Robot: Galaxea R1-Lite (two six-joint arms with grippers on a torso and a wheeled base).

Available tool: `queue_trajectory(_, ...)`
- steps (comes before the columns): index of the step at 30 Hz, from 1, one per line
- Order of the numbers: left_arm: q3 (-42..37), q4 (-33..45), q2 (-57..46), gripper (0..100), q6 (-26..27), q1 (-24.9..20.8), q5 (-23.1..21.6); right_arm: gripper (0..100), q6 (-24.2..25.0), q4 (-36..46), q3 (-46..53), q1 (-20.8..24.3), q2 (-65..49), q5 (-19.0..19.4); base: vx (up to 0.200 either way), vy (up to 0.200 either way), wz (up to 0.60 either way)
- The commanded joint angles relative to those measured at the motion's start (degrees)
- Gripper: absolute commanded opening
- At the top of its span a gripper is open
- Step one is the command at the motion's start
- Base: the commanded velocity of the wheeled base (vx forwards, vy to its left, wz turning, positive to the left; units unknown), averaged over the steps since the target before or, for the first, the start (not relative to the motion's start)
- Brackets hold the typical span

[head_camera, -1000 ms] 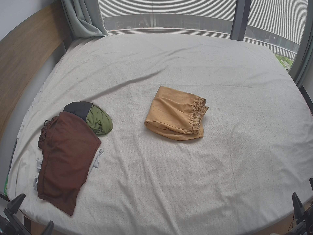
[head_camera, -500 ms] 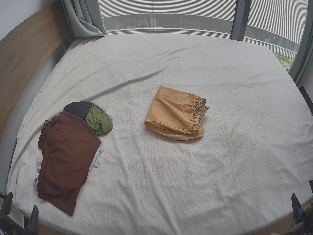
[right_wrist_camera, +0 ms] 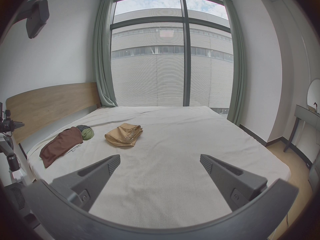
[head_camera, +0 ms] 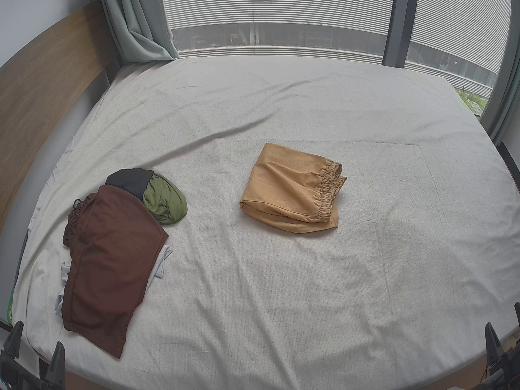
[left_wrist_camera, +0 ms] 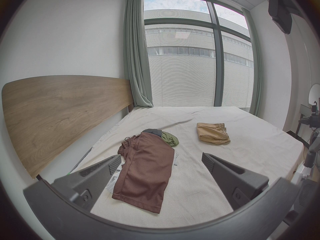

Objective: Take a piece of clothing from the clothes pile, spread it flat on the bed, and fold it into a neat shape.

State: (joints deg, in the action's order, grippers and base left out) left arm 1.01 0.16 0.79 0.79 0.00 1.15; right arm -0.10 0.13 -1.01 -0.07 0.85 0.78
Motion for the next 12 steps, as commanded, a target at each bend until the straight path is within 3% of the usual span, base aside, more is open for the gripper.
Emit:
queue_trajectory(1, -1.01, 0.02, -0.79, 100, 0.00, 0.00, 0.08, 100, -0.17, -0.05, 1.01, 0.16, -0.50, 0.36, 0.000, 0.000, 0.00)
queue_trajectory(12, -1.01, 0.02, -0.79, 100, -0.09, 0.00, 0.08, 100, -0.08, -0.05, 1.01, 0.16, -0.50, 0.36, 0.000, 0.000, 0.00)
